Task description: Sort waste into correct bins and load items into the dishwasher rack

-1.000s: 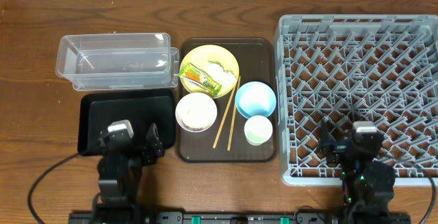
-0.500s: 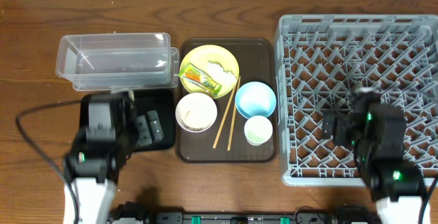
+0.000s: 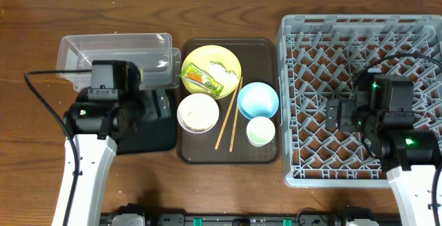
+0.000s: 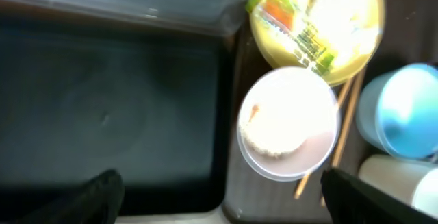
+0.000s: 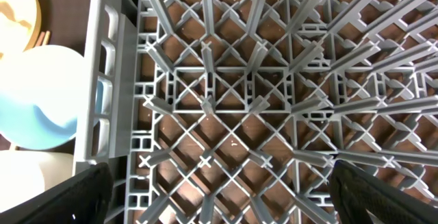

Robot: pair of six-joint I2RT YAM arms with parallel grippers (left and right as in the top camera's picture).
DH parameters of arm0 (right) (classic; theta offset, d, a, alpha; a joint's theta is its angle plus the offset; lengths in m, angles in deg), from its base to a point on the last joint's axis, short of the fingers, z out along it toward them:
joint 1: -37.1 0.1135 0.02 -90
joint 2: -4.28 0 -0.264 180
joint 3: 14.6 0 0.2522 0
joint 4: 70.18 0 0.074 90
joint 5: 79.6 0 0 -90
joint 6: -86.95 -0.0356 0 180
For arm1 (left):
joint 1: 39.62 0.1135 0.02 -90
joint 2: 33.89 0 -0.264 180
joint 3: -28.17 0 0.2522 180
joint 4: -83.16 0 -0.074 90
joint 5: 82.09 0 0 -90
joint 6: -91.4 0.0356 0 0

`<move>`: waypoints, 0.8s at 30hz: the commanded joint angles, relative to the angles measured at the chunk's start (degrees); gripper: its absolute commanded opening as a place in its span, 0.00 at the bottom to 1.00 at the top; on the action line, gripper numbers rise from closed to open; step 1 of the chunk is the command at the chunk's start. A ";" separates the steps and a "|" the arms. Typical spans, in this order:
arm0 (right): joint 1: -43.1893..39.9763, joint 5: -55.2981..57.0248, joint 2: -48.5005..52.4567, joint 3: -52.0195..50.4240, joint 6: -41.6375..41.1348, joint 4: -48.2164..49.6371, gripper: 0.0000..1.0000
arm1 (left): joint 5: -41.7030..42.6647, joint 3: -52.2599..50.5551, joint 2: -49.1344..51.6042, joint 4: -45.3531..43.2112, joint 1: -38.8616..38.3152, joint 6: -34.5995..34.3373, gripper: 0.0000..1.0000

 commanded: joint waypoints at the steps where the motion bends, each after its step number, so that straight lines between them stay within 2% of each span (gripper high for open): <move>1: 0.26 -0.31 0.02 1.36 -0.61 0.22 0.99 | 2.08 1.36 2.10 -4.70 -0.85 -2.29 0.95; 9: 0.26 -0.33 0.02 1.33 -0.61 0.33 0.99 | 2.03 5.44 11.45 -19.98 -5.60 -2.95 0.94; 16: 0.28 -0.57 0.02 1.33 -0.63 0.31 0.99 | 2.03 6.36 23.43 -35.76 -11.82 -2.93 0.94; 24: 0.26 -0.57 0.02 1.33 -0.63 0.11 0.99 | 1.97 6.36 36.20 -46.49 -17.29 -2.91 0.94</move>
